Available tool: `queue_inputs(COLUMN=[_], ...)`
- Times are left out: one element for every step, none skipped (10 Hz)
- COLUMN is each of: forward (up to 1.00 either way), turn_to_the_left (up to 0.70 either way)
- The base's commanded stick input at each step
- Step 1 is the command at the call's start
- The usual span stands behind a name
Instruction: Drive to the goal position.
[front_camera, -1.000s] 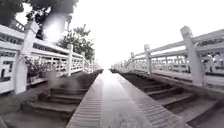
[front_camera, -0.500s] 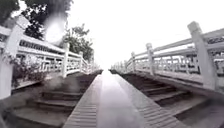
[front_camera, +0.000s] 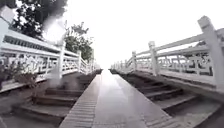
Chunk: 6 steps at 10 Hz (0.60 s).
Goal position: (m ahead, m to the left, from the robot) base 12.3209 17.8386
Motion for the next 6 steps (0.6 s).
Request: queue_inputs(forward=[0.6, 0.6, 0.6, 0.6, 0.6, 0.6], turn_to_the_left=[0.01, 0.01, 0.01, 0.01, 0.01, 0.01])
